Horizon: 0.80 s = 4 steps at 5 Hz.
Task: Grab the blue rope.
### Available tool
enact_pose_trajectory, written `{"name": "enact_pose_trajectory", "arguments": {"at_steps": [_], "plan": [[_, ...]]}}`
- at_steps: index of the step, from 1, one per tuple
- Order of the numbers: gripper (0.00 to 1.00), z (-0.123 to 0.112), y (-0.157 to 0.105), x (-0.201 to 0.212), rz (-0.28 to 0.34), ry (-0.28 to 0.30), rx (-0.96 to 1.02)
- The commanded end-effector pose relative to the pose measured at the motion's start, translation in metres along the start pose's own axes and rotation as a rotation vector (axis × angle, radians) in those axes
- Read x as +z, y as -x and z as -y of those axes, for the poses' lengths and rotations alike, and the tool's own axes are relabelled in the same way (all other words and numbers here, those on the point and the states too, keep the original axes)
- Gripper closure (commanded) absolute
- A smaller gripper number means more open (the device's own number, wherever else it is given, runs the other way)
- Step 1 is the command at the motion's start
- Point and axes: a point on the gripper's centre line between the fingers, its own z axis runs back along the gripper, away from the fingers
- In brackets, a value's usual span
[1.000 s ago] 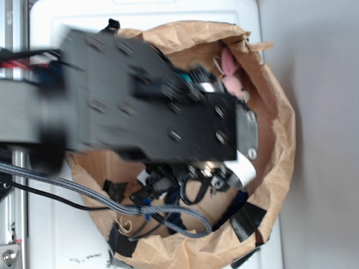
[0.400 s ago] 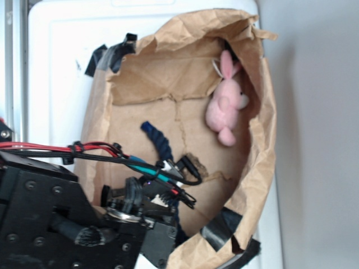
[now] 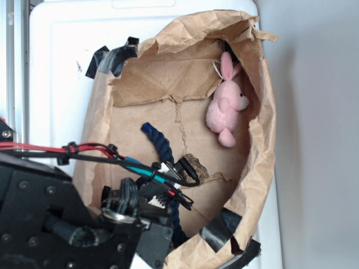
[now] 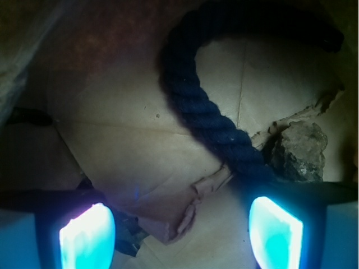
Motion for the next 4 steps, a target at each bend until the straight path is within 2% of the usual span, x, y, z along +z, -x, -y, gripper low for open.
{"name": "enact_pose_trajectory", "arguments": {"at_steps": [1, 4], "plan": [[0.00, 0.016, -0.011, -0.003, 0.038, 0.007, -0.099], [0.00, -0.020, -0.008, -0.010, 0.079, 0.043, -0.030]]}}
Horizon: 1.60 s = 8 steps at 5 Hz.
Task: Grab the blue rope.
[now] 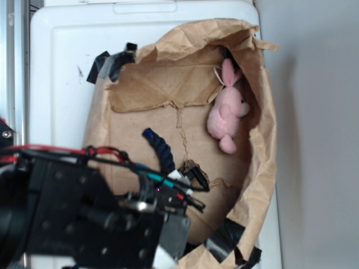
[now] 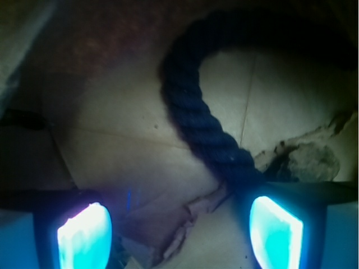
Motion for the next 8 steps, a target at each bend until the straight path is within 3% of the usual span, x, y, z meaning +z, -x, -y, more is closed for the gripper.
{"name": "enact_pose_trajectory", "arguments": {"at_steps": [1, 2, 4, 5, 7, 8], "plan": [[0.00, -0.007, 0.005, 0.001, 0.046, 0.015, 0.047], [0.00, -0.022, 0.005, 0.003, 0.049, 0.023, 0.053], [0.00, -0.059, 0.010, 0.021, 0.115, 0.003, 0.051], [0.00, -0.074, 0.015, 0.020, 0.112, 0.002, 0.072], [0.00, -0.076, 0.005, 0.009, 0.104, -0.006, -0.040], [0.00, -0.079, 0.002, 0.009, 0.136, -0.023, -0.105]]}}
